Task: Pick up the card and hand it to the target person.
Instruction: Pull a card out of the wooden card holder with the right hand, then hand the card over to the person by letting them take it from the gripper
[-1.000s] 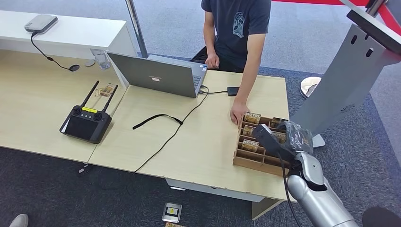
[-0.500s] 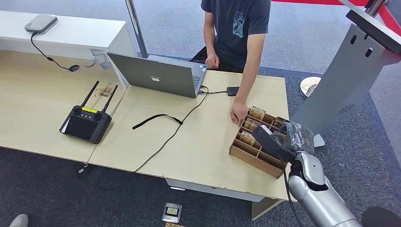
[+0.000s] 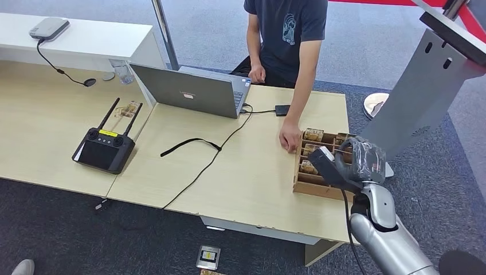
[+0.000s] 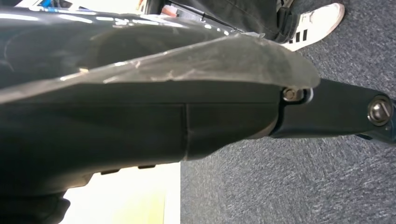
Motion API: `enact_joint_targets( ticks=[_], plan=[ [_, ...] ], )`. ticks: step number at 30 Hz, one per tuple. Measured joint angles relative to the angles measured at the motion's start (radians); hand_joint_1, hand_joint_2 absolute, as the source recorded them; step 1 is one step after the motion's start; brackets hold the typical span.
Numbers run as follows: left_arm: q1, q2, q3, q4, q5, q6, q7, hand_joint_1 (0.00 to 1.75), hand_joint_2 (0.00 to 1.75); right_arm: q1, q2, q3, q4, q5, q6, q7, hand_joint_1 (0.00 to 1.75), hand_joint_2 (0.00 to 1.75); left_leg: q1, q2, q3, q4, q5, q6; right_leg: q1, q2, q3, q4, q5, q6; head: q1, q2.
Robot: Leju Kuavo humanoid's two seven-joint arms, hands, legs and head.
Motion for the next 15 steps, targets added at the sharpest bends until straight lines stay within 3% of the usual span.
enact_joint_targets(
  ticks=[15],
  plan=[
    [0.000,0.006,0.000,0.000,0.000,0.004,-0.003,0.00,0.00,0.080,-0.002,-0.032,-0.368,0.015,-0.047,-0.056,1.75,1.75,0.000,0.000,-0.001,0.000,0.000,0.000,0.000,0.000,-0.001,0.000,0.000,0.000,0.000,0.000]
  ],
)
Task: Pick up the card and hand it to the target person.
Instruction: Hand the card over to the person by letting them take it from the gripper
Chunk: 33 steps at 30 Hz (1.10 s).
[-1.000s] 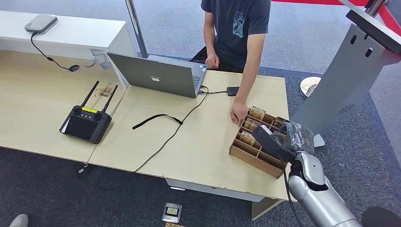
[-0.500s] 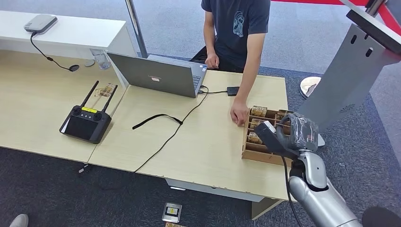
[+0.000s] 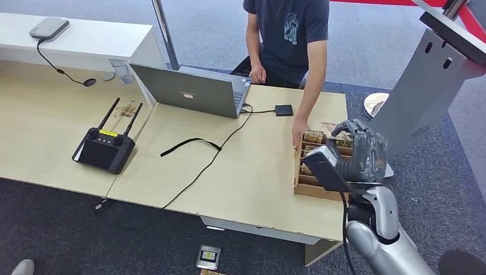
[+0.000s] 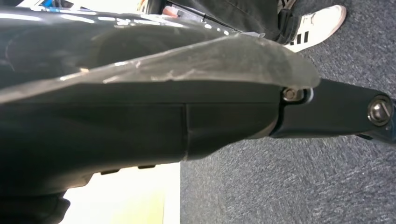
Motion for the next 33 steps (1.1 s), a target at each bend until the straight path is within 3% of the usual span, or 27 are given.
enact_joint_targets(
  ticks=[12,33],
  plan=[
    [0.000,0.003,0.000,0.000,0.000,0.010,0.013,0.00,0.00,0.022,0.016,-0.002,-0.075,-0.030,0.013,-0.026,1.75,1.75,0.000,0.000,0.000,0.000,0.000,0.000,0.000,0.000,0.000,0.000,0.000,0.000,0.000,0.000],
    [0.000,0.012,0.000,0.000,0.000,-0.004,0.013,0.00,0.00,0.046,0.015,-0.018,-0.138,-0.025,0.065,0.002,1.75,1.75,0.000,0.000,0.000,0.000,0.000,0.000,0.000,0.000,0.000,0.000,0.000,0.000,0.000,0.000]
  ],
)
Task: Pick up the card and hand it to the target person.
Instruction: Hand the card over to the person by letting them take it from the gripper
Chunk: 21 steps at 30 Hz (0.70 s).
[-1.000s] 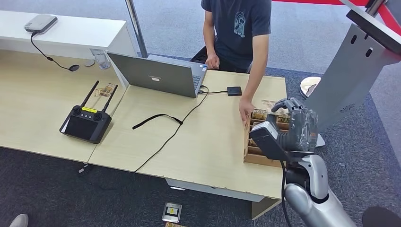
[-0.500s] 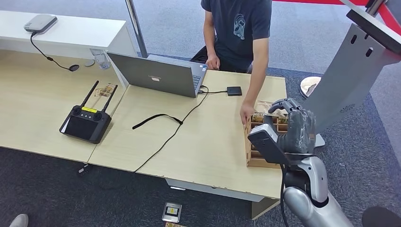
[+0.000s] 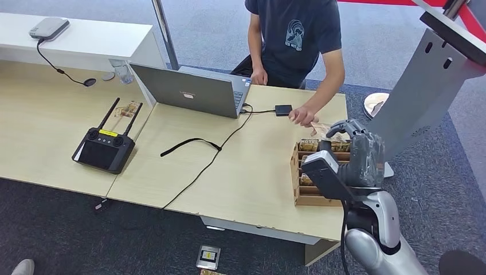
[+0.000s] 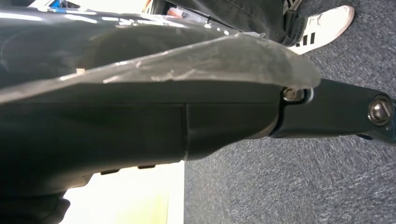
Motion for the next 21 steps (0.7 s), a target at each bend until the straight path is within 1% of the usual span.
enact_joint_targets(
  ticks=[13,17,21],
  plan=[
    [0.000,0.000,0.000,0.000,0.000,-0.003,0.000,0.00,0.00,-0.004,0.006,0.000,-0.003,0.041,0.036,0.012,1.75,1.75,0.000,0.000,0.000,0.000,0.000,0.000,0.000,0.000,0.000,0.000,0.000,0.000,0.000,0.000],
    [0.000,0.000,0.000,0.000,0.000,-0.004,-0.002,0.00,0.00,-0.007,0.010,0.000,0.001,0.049,0.043,0.016,0.00,1.75,0.000,0.000,-0.001,0.000,0.000,0.000,0.000,0.000,0.000,0.000,0.000,0.000,0.000,0.000],
    [0.000,0.000,0.000,0.000,0.000,-0.004,-0.002,0.00,0.00,-0.006,0.011,-0.001,0.004,0.047,0.063,0.023,0.00,1.75,0.000,0.000,-0.001,0.000,0.000,0.000,0.000,0.000,0.000,0.000,0.000,0.000,0.000,0.000]
  ],
)
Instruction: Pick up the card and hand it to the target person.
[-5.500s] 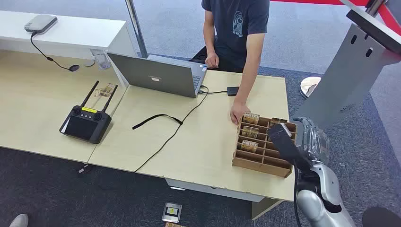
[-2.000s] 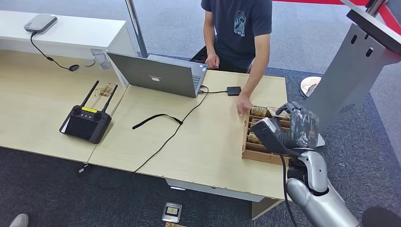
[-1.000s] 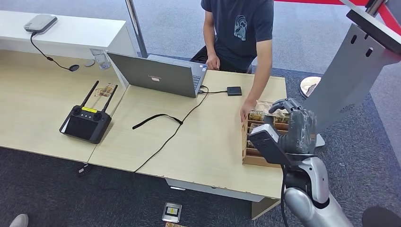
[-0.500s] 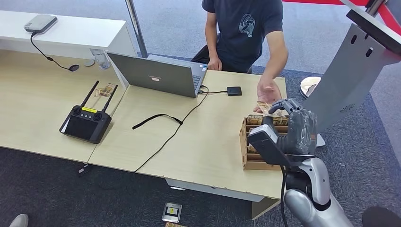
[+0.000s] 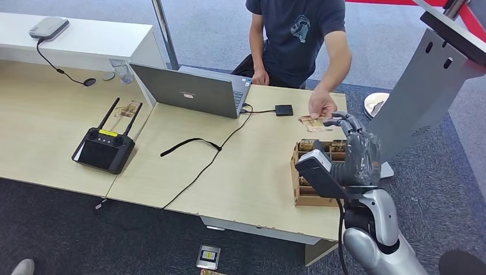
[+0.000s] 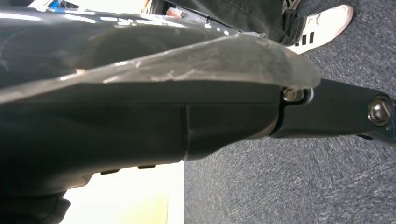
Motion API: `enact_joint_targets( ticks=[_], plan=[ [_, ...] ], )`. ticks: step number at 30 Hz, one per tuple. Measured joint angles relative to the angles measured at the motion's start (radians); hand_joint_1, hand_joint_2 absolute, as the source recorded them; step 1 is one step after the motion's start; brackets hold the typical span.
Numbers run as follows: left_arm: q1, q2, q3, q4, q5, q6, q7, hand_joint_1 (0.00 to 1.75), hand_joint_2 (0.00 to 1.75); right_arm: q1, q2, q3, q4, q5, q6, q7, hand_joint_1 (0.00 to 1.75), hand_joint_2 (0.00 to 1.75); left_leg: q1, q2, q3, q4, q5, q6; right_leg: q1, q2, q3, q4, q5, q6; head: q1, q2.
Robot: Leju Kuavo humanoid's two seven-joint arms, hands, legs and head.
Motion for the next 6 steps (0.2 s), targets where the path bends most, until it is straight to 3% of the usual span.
enact_joint_targets(
  ticks=[6],
  plan=[
    [0.000,0.000,0.000,0.000,0.000,-0.002,0.001,0.00,0.00,0.001,-0.001,-0.002,0.009,-0.009,0.021,0.008,0.00,1.75,0.000,0.000,0.000,0.000,0.000,0.000,0.000,0.000,0.000,0.000,0.000,0.000,0.000,0.000]
  ],
)
